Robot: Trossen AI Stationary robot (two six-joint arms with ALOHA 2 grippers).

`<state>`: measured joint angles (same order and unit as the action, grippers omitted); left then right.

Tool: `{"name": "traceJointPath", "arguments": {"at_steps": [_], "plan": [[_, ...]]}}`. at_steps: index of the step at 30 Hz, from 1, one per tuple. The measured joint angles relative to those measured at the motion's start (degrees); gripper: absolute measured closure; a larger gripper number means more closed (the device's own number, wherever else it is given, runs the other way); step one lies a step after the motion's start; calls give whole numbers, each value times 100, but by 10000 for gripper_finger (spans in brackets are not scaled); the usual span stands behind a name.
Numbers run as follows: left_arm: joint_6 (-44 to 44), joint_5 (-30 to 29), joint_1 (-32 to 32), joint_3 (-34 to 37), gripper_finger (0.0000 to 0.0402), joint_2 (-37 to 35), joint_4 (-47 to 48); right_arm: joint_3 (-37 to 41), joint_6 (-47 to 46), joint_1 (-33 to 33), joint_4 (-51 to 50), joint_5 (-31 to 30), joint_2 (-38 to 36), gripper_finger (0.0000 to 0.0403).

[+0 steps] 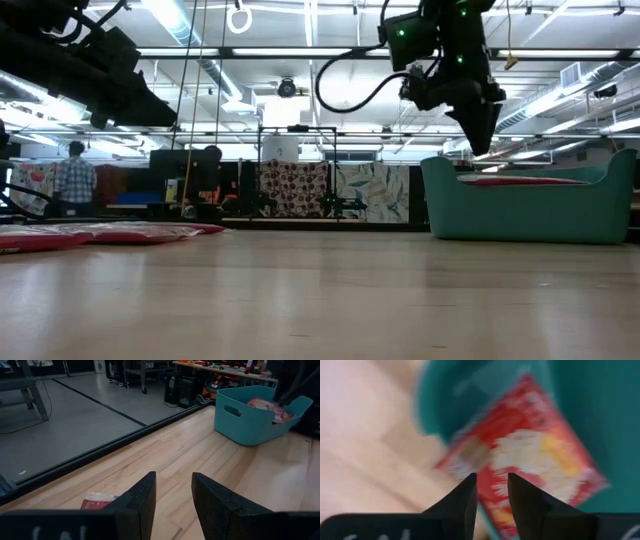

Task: Sort popcorn bags into baskets
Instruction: Put the red popcorn bag into the green container

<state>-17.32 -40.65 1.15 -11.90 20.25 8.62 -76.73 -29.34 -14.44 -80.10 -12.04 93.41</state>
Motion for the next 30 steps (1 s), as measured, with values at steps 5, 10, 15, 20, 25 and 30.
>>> {"name": "traceJointPath", "arguments": {"at_steps": [5,10,15,20,25,30], "plan": [[-3,2,-2,0,272,-1,0,0,272,-213,-150,-610,88,269],[-7,152,-2,0,272,-2,0,0,700,-559,-142,-322,105,269],[-4,173,-1,0,272,-1,0,87,2327,-689,-214,-455,109,269],[2,173,-2,0,272,0,2,610,4257,-595,135,-259,101,269],[7,173,-2,0,272,0,26,1028,4363,-516,186,-812,103,270],[13,140,-2,0,272,-2,24,1231,3851,-514,593,-671,100,270]]}}
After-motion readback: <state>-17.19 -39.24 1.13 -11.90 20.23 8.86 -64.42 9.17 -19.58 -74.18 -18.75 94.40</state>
